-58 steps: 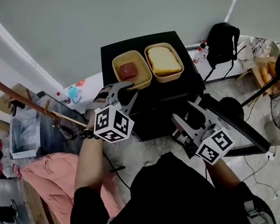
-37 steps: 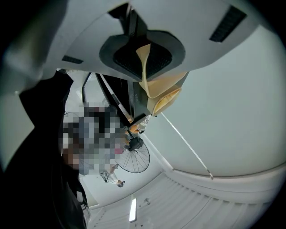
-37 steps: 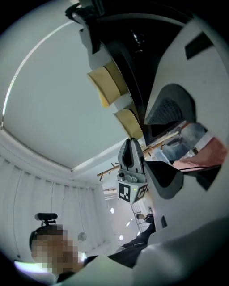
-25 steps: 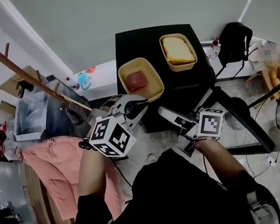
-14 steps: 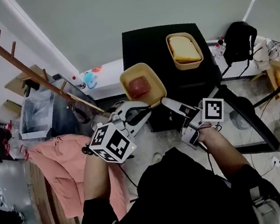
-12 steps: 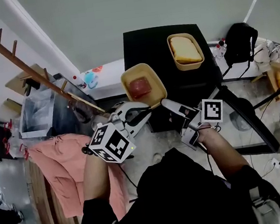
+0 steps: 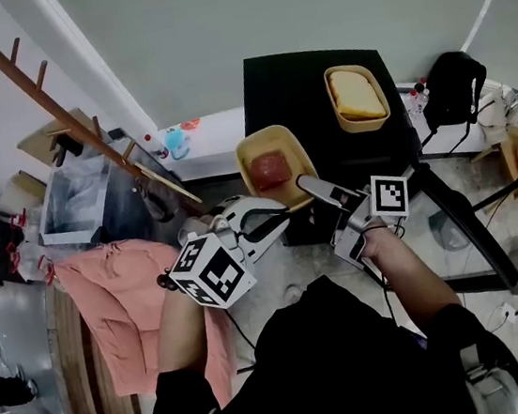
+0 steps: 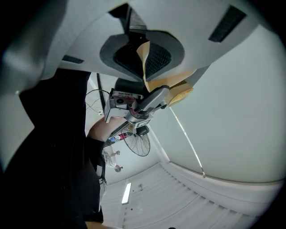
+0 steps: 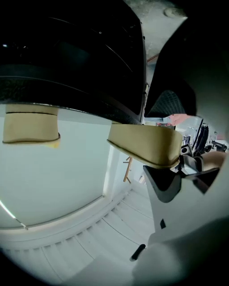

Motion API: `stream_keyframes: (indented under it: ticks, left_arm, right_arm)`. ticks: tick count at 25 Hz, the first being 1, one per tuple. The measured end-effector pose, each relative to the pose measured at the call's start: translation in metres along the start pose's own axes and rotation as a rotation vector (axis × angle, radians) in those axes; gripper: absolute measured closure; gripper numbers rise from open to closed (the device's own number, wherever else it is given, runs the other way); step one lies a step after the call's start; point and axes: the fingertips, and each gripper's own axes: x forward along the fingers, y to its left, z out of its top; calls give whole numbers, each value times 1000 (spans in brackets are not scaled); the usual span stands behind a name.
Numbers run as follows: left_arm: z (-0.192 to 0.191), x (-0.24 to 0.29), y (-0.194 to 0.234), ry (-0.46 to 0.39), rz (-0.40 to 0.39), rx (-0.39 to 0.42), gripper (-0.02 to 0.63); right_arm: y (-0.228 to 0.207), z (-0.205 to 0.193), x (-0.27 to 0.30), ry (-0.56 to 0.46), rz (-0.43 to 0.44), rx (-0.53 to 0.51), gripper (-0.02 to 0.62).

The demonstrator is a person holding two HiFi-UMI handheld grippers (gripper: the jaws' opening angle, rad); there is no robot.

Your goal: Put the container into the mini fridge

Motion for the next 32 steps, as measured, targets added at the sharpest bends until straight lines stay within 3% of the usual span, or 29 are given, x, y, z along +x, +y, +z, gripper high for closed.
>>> stream_keyframes:
  ticks: [3,5,8,20,32]
  left_arm:
    - [-3,-5,-8,4,-4,-11,572]
    - [-5,-8,-13,7,3,-14,572]
    - [-6,-12,-19,1,29,-21,572]
    - [2,-23,-60,-66,220,-70,551]
    - [-17,7,-92,-91,172,-220,532]
  right_arm:
    - [2,-6,5,11,-3,1,275]
    - [3,-11,6,15,4,14,334]
    - [5,-17,4,9,25,45,353]
    - [3,-56,-25,-64,60,85,368]
    - [-44,-71,-60,-143,5,139,368]
